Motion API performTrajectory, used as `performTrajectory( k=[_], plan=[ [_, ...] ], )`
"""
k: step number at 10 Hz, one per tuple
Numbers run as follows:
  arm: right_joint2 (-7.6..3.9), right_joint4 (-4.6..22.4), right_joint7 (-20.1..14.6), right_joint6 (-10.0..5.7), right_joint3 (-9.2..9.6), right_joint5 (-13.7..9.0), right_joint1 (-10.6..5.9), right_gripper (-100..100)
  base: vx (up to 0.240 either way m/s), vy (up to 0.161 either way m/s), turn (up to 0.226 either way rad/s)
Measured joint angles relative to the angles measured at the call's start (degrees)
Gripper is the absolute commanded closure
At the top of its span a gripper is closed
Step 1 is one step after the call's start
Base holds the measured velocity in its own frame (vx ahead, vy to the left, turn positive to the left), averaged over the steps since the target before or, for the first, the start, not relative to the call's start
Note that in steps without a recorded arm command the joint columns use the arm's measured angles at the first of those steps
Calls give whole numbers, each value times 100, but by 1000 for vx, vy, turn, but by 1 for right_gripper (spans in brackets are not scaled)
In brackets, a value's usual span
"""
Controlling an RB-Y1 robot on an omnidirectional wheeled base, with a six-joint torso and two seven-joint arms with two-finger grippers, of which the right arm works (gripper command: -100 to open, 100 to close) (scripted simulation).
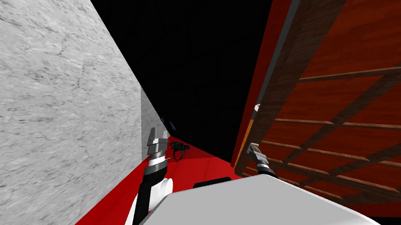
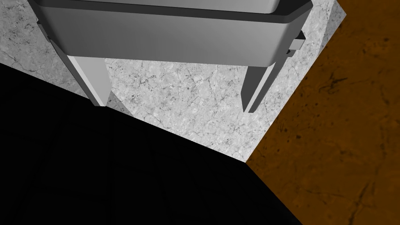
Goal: Pull the door open
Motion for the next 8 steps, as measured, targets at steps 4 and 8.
performTrajectory(
  k=[4, 8],
  plan=[
    [-4, 22, -531, -2, -8, -7, -21, 100, -22, 0, 20],
    [-5, 39, -1053, -4, -12, -13, -38, 100, -25, 0, 20]
  ],
)
